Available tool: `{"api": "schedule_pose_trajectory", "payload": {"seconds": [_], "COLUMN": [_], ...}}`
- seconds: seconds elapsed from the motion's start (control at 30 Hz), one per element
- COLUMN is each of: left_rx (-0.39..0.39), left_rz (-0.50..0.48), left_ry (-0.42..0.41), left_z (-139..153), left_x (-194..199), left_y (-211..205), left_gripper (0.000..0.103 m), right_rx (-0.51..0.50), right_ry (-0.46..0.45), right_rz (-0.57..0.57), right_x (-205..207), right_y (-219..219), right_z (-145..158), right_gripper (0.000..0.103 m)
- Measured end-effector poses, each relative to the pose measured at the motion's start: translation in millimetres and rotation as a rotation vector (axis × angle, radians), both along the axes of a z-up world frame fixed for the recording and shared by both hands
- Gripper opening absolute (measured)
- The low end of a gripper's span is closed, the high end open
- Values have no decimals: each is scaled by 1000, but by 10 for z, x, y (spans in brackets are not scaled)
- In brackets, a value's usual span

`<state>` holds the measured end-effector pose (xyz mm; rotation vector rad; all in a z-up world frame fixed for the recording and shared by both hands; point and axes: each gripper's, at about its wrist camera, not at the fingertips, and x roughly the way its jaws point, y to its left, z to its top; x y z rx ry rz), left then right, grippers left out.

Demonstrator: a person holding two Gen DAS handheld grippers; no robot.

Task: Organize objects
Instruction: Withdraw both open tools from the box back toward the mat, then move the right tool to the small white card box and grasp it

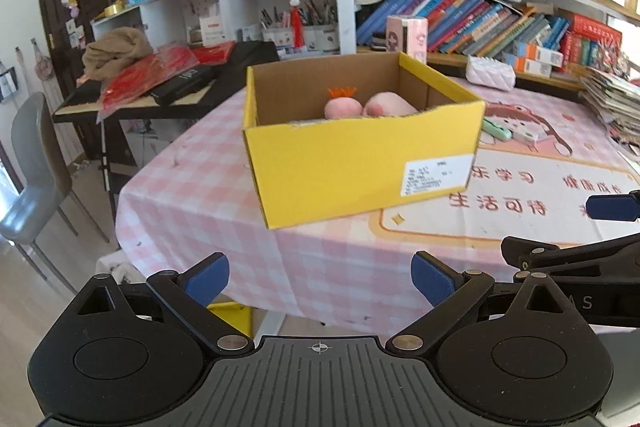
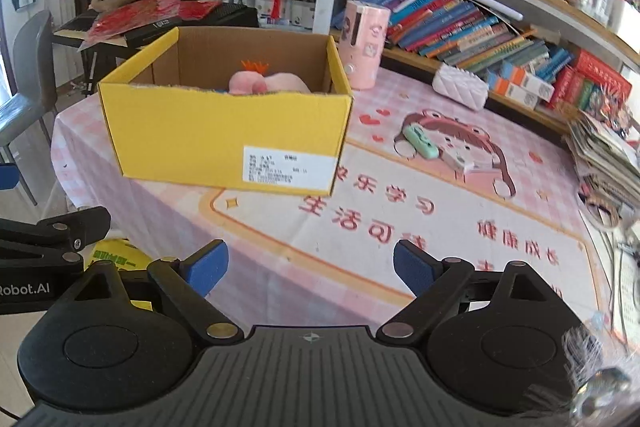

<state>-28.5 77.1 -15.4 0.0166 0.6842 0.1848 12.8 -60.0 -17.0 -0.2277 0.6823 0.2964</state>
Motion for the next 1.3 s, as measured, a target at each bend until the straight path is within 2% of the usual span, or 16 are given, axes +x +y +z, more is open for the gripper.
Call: {"api": "schedule_pose_trajectory", "payload": {"seconds": [0.27, 0.77, 1.3], "left_rx": [-7, -9, -25], "left_rz": [-70, -250, -326], "left_ry": [8, 3, 3], "left_z": [-31, -27, -34], "left_x": [0, 228, 541], "left_y": [-172, -648, -984], "left_gripper": [99, 99, 99], "right_rx": [-6, -9, -21], "right_ry": [17, 14, 17], "right_rz": [-74, -273, -343], "right_x": [-128, -194, 43], "right_y": [-213, -784, -1140], "right_z": [-52, -30, -20], "right_gripper": [91, 93, 94]}}
